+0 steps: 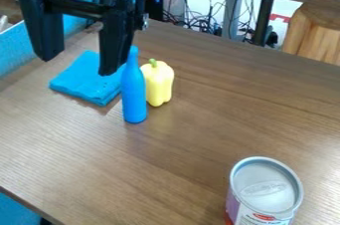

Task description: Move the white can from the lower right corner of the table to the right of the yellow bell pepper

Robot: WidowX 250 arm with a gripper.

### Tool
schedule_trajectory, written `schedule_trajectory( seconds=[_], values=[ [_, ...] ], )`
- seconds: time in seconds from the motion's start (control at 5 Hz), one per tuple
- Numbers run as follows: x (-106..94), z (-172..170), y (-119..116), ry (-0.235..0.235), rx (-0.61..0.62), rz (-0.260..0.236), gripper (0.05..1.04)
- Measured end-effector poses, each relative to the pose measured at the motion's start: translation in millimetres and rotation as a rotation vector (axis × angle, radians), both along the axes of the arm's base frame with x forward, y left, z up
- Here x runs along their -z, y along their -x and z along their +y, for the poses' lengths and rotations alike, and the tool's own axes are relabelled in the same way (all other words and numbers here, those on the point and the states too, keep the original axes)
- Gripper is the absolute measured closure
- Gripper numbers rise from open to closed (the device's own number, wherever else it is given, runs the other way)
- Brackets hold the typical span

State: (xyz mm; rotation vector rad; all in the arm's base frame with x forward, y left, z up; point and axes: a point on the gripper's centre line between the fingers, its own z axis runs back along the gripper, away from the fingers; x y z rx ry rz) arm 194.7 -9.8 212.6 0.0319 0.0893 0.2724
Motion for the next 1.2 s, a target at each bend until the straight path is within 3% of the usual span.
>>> schedule_trajectory(
  seconds=[0.2,0.8,1.2],
  values=[
    [5.4,0,1,-0.001,-0.006,0.023,0.083],
    [49.3,-71,18,0.017,0.100,-0.056,0.083],
    [82.6,-110,28,0.075,0.161,-0.182,0.083]
  ],
)
